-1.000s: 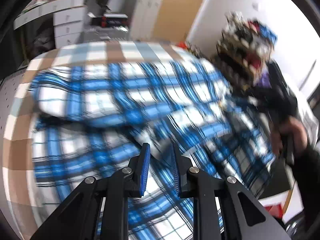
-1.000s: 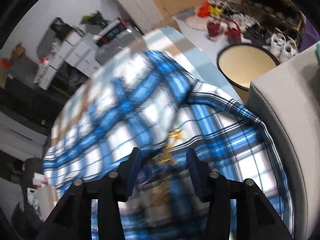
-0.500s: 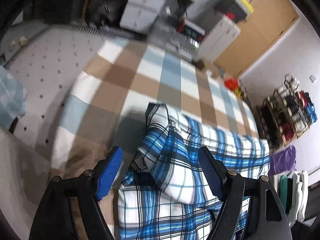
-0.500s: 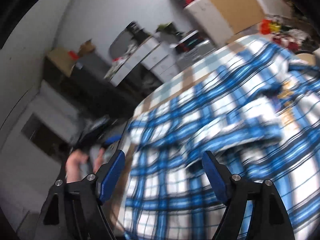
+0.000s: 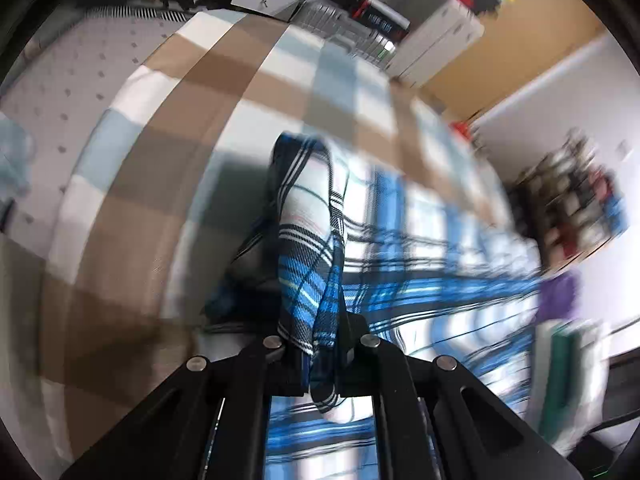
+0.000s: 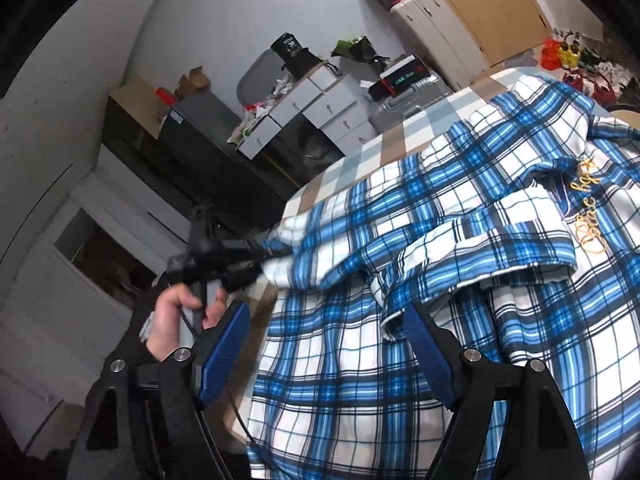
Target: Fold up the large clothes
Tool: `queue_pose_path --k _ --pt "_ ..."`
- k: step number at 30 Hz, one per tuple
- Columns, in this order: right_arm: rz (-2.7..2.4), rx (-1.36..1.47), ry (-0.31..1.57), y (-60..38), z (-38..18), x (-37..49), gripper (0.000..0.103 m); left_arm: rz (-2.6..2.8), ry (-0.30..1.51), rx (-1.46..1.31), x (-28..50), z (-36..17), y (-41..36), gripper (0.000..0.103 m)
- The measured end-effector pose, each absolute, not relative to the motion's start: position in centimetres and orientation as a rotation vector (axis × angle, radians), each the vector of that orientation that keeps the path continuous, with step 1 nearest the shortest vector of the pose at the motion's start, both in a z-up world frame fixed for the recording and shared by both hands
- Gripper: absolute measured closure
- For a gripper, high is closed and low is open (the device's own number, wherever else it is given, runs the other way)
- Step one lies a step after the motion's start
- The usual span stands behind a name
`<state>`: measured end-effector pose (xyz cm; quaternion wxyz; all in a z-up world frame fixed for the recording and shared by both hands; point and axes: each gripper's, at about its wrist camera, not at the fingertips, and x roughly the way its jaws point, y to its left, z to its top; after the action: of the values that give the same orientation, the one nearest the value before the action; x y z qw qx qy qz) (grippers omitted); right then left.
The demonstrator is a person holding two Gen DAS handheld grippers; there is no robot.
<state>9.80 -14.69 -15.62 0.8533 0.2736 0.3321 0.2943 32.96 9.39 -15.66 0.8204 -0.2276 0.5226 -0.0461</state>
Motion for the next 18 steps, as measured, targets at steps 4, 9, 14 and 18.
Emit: queue_pose_path --k 4,9,14,18 --pt "0.62 0.559 0.705 -14.5 -15.6 9.8 0.022 -0.017 1.135 -0.445 33.2 -17.1 9.9 0.075" --pt "0.606 0.526 0.703 -14.6 -15.4 9.7 0.022 0.039 1.119 -0.341 33.1 -12.7 10.6 0.066" --pt "0.576 0.484 0.691 -14.8 -14.9 9.5 0.02 0.023 0.958 -0.168 33.7 -6.8 8.2 0.041" --pt "0.556 0.458 0.699 -15.0 -15.3 9.7 0.019 -0.128 0.969 0.033 36.1 -8.2 2.9 0.036"
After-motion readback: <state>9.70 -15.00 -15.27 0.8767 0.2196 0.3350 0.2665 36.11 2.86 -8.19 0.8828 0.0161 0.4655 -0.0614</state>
